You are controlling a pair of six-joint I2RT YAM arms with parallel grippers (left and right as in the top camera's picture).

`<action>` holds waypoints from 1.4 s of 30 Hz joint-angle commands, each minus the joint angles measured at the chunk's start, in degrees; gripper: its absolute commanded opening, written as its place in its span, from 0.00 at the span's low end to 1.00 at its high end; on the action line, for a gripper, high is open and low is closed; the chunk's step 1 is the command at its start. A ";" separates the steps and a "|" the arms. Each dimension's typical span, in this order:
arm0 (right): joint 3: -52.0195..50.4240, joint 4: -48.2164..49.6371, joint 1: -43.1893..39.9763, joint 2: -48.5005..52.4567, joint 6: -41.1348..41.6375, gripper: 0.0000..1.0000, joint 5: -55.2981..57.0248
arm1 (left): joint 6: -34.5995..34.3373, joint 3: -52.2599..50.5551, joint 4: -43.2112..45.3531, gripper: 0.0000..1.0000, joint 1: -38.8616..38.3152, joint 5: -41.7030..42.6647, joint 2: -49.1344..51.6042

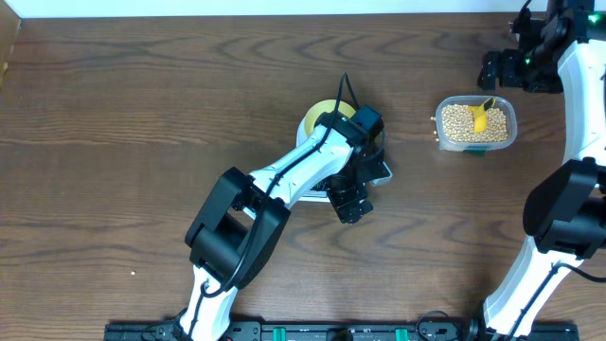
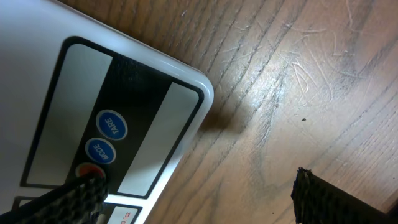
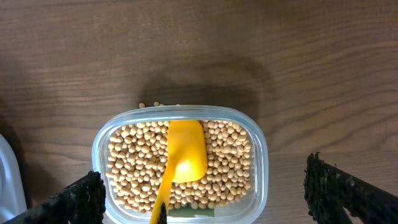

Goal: Scoop item into bowl and weigh 50g on scale

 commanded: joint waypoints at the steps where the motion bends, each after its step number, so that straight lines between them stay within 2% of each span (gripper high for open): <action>1: 0.83 -0.02 0.04 0.15 0.02 0.99 0.07 | -0.17 -0.79 1.51 0.98 1.01 -2.16 4.61; 12: 0.83 -0.02 0.04 0.15 0.02 0.99 0.04 | -2.56 -0.24 2.89 0.98 0.85 -4.57 0.83; 18: 0.83 -0.02 0.04 0.15 0.04 0.99 0.04 | -4.94 -0.24 -3.19 0.99 0.13 2.03 -9.66; 26: 0.83 -0.02 0.04 0.15 0.02 0.99 0.04 | -11.04 -0.26 -10.16 0.99 2.89 2.19 -22.67; 30: 0.83 -0.02 0.04 0.15 0.02 0.99 0.07 | -12.50 -1.16 -11.80 0.99 7.82 1.97 -26.08; 33: 0.83 -0.02 0.04 0.15 0.02 0.99 0.04 | -15.23 -1.79 -10.67 0.99 14.73 1.79 -26.25; 42: 0.83 -0.02 0.04 0.15 0.02 0.99 0.04 | -22.05 -5.22 4.81 0.98 36.02 1.77 -26.18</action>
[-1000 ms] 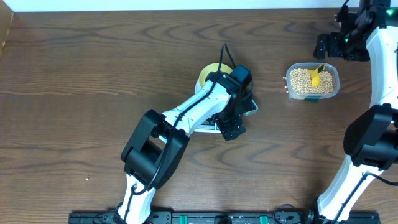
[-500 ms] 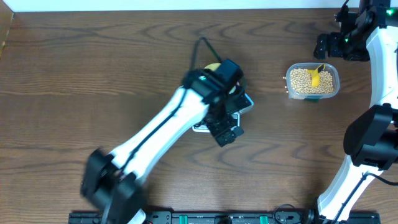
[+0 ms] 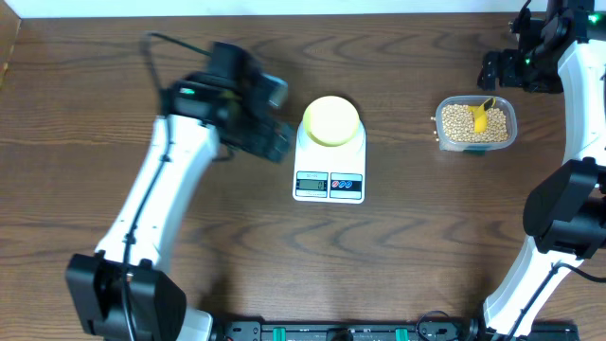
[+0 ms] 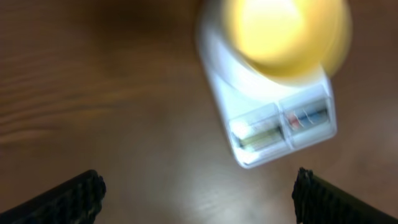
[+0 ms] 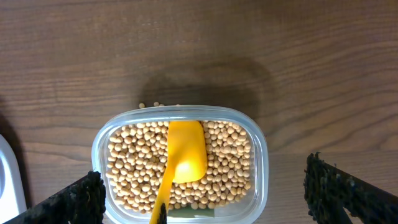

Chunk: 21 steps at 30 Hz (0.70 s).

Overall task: Scoop item into bowl and weigh 50g on scale
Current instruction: 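Lift the left gripper away from the scale to the left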

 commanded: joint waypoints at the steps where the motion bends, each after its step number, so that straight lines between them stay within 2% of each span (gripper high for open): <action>1: 0.83 -0.02 0.04 0.15 0.02 0.99 0.07 | -4.63 -1.57 4.46 0.98 8.02 -0.33 0.20; 10: 0.83 -0.02 0.04 0.15 0.02 0.99 0.07 | -4.35 -3.39 9.66 0.98 19.37 -0.61 0.26; 19: 0.83 -0.02 0.04 0.15 0.02 0.99 0.04 | -4.42 -3.50 7.69 0.98 20.96 -0.74 0.35; 21: 0.83 -0.02 0.04 0.15 0.04 0.99 0.04 | -3.63 -3.48 5.53 0.98 20.96 2.38 0.35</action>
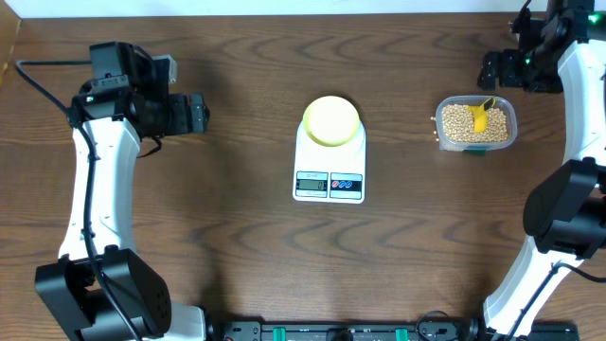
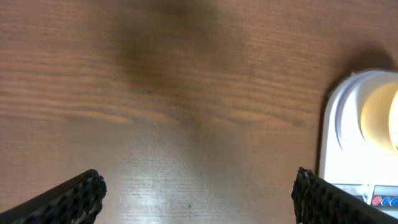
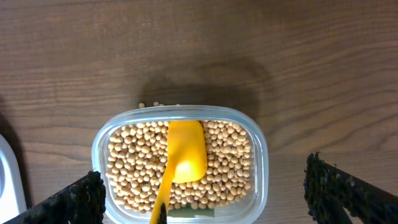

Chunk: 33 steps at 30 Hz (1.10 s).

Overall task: Scoop item into bowl and weigh 50g on scale
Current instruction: 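Lift the left gripper away from the scale to the left, then move the left gripper back down to the scale buttons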

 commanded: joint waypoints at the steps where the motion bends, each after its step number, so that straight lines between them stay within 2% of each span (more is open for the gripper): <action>1: 0.83 -0.04 0.04 0.15 0.04 0.99 0.04 | 1.95 -0.44 -2.45 0.98 0.09 5.03 0.35; 5: 0.83 -0.04 0.04 0.15 0.04 0.99 0.04 | 18.12 -0.44 -8.24 0.98 0.07 17.20 -0.09; 13: 0.83 -0.04 0.04 0.15 0.04 0.99 0.07 | 38.91 -0.48 -27.69 0.98 -3.56 19.85 -0.33; 16: 0.83 -0.04 0.04 0.15 0.04 0.99 0.07 | 40.54 -0.98 -28.24 0.98 -7.10 18.86 -0.33; 18: 0.83 -0.04 0.04 0.15 0.04 0.99 0.04 | 40.50 -2.43 -26.73 0.98 -11.02 14.88 -0.24; 21: 0.83 -0.04 0.04 0.15 0.04 0.99 0.07 | 40.52 -5.18 -23.12 0.98 -14.84 13.46 -0.20; 27: 0.83 -0.04 0.04 0.15 0.04 0.99 0.04 | 40.54 -11.85 -10.34 0.98 -20.70 13.07 -0.17; 33: 0.83 -0.04 0.04 0.15 0.02 0.99 0.07 | 40.54 -18.03 0.55 0.98 -21.84 11.17 0.20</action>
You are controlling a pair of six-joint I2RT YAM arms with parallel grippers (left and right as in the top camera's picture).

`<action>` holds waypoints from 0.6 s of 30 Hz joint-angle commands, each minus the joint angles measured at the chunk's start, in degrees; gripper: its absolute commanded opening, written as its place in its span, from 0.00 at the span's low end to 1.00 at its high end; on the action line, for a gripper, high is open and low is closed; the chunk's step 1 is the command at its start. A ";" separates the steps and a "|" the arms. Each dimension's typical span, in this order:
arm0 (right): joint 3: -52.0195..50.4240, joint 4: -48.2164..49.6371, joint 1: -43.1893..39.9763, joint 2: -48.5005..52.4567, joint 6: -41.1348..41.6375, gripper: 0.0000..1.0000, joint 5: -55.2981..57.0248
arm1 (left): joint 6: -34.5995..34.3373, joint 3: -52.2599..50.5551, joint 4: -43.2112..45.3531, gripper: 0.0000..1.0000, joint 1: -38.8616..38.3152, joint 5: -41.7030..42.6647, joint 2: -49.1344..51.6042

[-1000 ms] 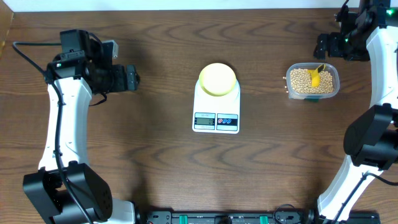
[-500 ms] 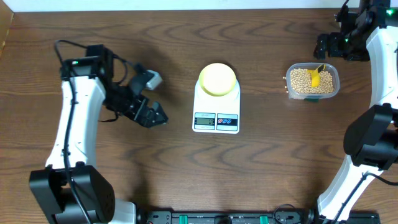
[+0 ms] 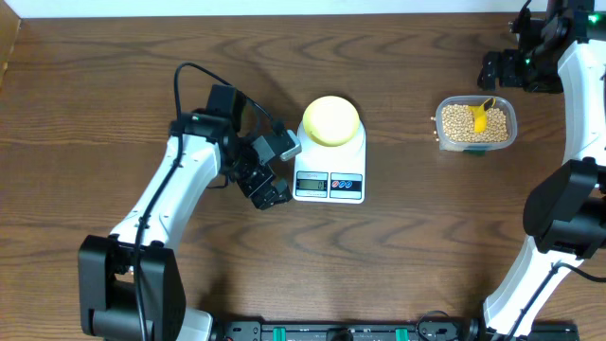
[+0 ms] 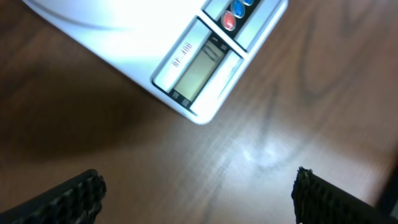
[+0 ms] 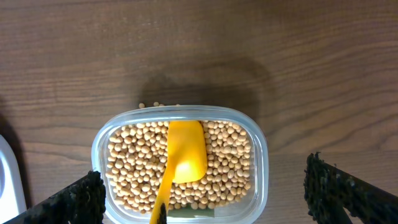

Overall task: Scoop item into bowl and weigh 50g on scale
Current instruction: 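Move the left gripper back down to the scale buttons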

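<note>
A white scale (image 3: pixel 329 170) stands mid-table with a yellow bowl (image 3: pixel 331 120) on its platform; no beans show in the bowl. My left gripper (image 3: pixel 270 192) hangs open just off the scale's front left corner. In the left wrist view the scale's display (image 4: pixel 199 68) and buttons (image 4: pixel 239 9) lie ahead of the open left gripper (image 4: pixel 199 205). A clear tub of beans (image 5: pixel 180 162) holds the yellow scoop (image 5: pixel 185 155). My right gripper (image 5: pixel 205 208) is open above the tub's near edge, holding nothing.
The bean tub (image 3: pixel 476 123) sits at the right of the table, with the right gripper (image 3: pixel 504 68) beyond it near the back edge. A few loose beans (image 5: pixel 149 105) lie on the wood behind the tub. Bare wood (image 3: pixel 142 275) lies left of and in front of the scale.
My left gripper was out at the far left back of the table, well away from the scale. Now it is at the scale's front left corner, still open. The right arm has not moved.
My left gripper was first down at the scale's front right, over its buttons. It then stood off the scale's back left, then at the far left of the table, and is now by the scale's front left corner. Right gripper, tub and scoop stayed put.
</note>
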 commanded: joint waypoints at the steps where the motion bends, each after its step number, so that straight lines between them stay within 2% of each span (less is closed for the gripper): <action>1: 0.81 -0.02 0.04 0.15 0.04 0.99 0.07 | 0.98 -3.96 4.50 0.98 -0.11 -1.27 0.20; 6: 0.81 -0.02 0.04 0.15 0.02 0.99 0.04 | 1.92 -9.64 14.19 0.98 -0.13 -6.51 0.20; 12: 0.81 -0.02 0.04 0.15 0.04 0.99 0.07 | 17.16 -12.24 16.20 0.98 -2.19 -7.02 0.20; 18: 0.81 -0.02 0.04 0.15 0.02 0.99 0.04 | 18.10 -12.22 17.97 0.98 -4.83 -12.09 0.35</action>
